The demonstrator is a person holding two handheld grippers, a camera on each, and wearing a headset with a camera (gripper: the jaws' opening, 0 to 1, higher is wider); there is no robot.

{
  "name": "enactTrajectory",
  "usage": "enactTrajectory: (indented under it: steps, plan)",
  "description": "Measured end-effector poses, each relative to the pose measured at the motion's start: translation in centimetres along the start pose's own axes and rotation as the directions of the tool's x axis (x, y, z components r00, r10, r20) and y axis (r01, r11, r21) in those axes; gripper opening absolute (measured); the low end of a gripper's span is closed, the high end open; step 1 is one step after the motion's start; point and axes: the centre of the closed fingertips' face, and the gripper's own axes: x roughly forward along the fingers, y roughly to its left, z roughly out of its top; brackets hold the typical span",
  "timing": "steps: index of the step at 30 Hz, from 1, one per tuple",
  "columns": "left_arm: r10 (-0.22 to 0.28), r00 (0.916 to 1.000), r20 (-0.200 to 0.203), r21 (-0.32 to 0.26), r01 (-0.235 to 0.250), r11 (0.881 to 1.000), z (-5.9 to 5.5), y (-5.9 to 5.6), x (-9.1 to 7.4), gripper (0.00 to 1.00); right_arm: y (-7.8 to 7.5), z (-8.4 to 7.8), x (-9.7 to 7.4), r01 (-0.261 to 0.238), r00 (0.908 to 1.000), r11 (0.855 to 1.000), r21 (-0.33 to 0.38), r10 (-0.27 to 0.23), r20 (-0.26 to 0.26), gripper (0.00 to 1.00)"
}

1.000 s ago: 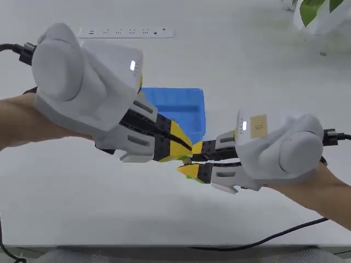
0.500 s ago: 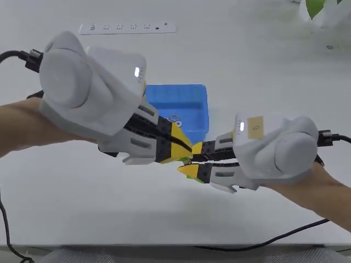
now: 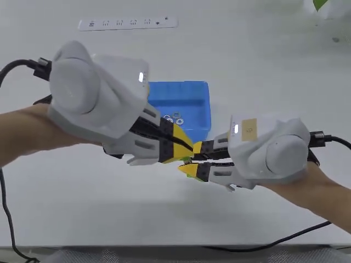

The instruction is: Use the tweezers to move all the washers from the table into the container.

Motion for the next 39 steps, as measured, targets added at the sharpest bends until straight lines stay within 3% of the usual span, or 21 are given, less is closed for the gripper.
enactTrajectory:
  steps: [39]
  plan:
    - [-0.013,0.9999,0.004,-0.006,0.013,1.0,0.3,0.5,1.1,0.05,-0.6,-0.7,0.1,0.02,0.9997,0.999,0.035,-0.021,0.011,0.11]
